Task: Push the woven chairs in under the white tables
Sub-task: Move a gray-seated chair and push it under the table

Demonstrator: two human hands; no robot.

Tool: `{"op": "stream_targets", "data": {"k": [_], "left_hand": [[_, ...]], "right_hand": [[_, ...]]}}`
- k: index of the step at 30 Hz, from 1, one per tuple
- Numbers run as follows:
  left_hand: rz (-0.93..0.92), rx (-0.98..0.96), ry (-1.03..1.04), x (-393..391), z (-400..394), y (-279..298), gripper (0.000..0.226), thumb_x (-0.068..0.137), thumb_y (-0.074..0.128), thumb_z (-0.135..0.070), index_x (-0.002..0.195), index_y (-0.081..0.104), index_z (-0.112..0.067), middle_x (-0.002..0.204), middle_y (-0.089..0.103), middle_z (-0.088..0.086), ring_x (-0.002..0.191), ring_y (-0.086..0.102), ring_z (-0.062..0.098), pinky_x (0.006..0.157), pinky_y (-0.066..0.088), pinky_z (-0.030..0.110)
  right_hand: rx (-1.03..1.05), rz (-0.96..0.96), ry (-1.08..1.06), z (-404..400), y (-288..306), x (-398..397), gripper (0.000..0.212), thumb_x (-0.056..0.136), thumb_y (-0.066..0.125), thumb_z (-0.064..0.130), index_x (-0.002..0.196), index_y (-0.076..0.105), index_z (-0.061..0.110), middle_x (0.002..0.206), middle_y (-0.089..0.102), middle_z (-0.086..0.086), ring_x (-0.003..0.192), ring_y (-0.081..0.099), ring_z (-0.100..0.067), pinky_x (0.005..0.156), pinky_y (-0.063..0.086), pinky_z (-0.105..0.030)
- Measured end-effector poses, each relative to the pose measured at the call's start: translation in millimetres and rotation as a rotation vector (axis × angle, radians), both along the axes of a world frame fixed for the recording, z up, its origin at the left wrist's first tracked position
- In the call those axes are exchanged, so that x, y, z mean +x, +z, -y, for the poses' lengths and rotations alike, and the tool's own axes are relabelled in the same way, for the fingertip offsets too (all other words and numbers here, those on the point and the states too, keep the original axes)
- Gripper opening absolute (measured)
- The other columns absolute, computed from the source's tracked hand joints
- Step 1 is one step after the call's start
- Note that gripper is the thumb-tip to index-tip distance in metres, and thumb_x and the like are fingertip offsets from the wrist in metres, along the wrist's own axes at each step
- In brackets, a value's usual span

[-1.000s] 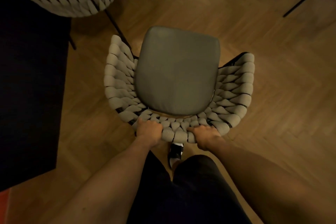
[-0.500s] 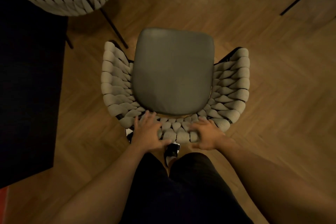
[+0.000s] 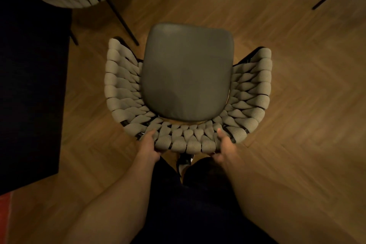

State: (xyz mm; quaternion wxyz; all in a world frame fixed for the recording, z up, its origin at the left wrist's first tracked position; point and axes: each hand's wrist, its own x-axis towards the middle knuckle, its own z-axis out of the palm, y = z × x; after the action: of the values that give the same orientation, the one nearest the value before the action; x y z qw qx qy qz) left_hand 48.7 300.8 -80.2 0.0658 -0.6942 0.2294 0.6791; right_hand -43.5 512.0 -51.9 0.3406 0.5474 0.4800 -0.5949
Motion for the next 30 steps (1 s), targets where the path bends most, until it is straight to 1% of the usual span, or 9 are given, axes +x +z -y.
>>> {"op": "stream_targets", "data": {"k": [2, 7, 10, 14, 16, 20, 24, 27, 30], "left_hand": [[0.038, -0.023, 0.04, 0.2, 1.0, -2.3, 0.04, 0.089, 0.066, -0.02, 0.128, 0.061, -0.018, 0.116, 0.071, 0.014, 0.101, 0.069, 0.036, 0.063, 0.06, 0.05], [0.026, -0.087, 0.088, -5.1, -1.2, -0.9, 0.041, 0.086, 0.067, -0.008, 0.125, 0.063, -0.017, 0.113, 0.072, 0.015, 0.099, 0.071, 0.036, 0.077, 0.058, 0.061], [0.01, -0.124, 0.098, -21.0, 5.1, 1.0, 0.04, 0.085, 0.067, -0.008, 0.124, 0.064, -0.017, 0.111, 0.073, 0.014, 0.097, 0.071, 0.034, 0.077, 0.057, 0.062], [-0.033, -0.113, 0.086, -59.5, 26.0, -3.7, 0.046, 0.076, 0.07, -0.006, 0.12, 0.066, -0.019, 0.111, 0.074, 0.014, 0.095, 0.073, 0.036, 0.077, 0.056, 0.067], [-0.038, -0.105, 0.09, -82.0, 38.5, -8.5, 0.051, 0.071, 0.072, -0.007, 0.12, 0.065, -0.02, 0.112, 0.074, 0.014, 0.093, 0.074, 0.036, 0.071, 0.058, 0.062], [-0.051, -0.153, 0.046, -137.1, 59.8, 3.5, 0.043, 0.083, 0.067, -0.005, 0.125, 0.063, -0.013, 0.113, 0.072, 0.015, 0.09, 0.072, 0.03, 0.051, 0.057, 0.04], [-0.077, -0.139, 0.051, -194.9, 88.9, 2.5, 0.046, 0.084, 0.068, -0.001, 0.128, 0.058, -0.009, 0.11, 0.071, 0.018, 0.089, 0.072, 0.033, 0.058, 0.061, 0.05], [-0.063, -0.139, 0.037, -240.1, 114.5, 2.7, 0.04, 0.087, 0.065, -0.001, 0.126, 0.057, -0.008, 0.106, 0.071, 0.019, 0.082, 0.072, 0.031, 0.049, 0.058, 0.044], [-0.046, -0.127, 0.005, -281.8, 139.0, 6.0, 0.042, 0.088, 0.067, -0.007, 0.128, 0.057, -0.011, 0.107, 0.072, 0.017, 0.082, 0.073, 0.03, 0.051, 0.058, 0.043]], "right_hand": [[0.015, 0.038, 0.024, 3.7, 0.3, -6.1, 0.035, 0.093, 0.069, 0.016, 0.126, 0.062, 0.011, 0.116, 0.07, -0.017, 0.097, 0.069, -0.035, 0.065, 0.058, -0.05], [0.075, 0.056, 0.069, 6.5, -0.6, -14.6, 0.03, 0.092, 0.064, 0.002, 0.119, 0.058, 0.011, 0.097, 0.066, -0.015, 0.093, 0.066, -0.034, 0.073, 0.057, -0.05], [0.094, 0.01, 0.053, 12.1, -5.9, -30.5, 0.04, 0.087, 0.065, -0.003, 0.124, 0.058, 0.009, 0.107, 0.067, -0.016, 0.087, 0.067, -0.034, 0.06, 0.058, -0.046], [0.097, -0.062, 0.06, 29.8, -6.5, -71.2, 0.037, 0.088, 0.065, -0.005, 0.122, 0.061, 0.008, 0.097, 0.068, -0.012, 0.082, 0.067, -0.031, 0.059, 0.056, -0.047], [0.094, -0.078, 0.088, 38.1, -8.9, -96.2, 0.035, 0.089, 0.066, -0.002, 0.122, 0.062, 0.008, 0.097, 0.068, -0.012, 0.082, 0.067, -0.031, 0.058, 0.056, -0.046], [0.097, -0.084, 0.12, 61.2, -18.3, -153.0, 0.038, 0.087, 0.069, 0.001, 0.123, 0.061, 0.009, 0.106, 0.07, -0.016, 0.091, 0.07, -0.036, 0.067, 0.06, -0.054], [0.1, -0.103, 0.152, 90.9, -23.8, -219.4, 0.037, 0.088, 0.07, 0.004, 0.123, 0.064, 0.01, 0.11, 0.07, -0.016, 0.095, 0.07, -0.036, 0.074, 0.06, -0.057], [0.101, -0.114, 0.166, 113.8, -23.4, -268.0, 0.034, 0.087, 0.07, 0.003, 0.12, 0.064, 0.009, 0.108, 0.07, -0.014, 0.095, 0.069, -0.035, 0.07, 0.06, -0.054], [0.087, -0.1, 0.166, 137.5, -24.7, -311.6, 0.035, 0.087, 0.07, 0.003, 0.121, 0.063, 0.012, 0.112, 0.07, -0.014, 0.098, 0.07, -0.035, 0.064, 0.06, -0.052]]}}
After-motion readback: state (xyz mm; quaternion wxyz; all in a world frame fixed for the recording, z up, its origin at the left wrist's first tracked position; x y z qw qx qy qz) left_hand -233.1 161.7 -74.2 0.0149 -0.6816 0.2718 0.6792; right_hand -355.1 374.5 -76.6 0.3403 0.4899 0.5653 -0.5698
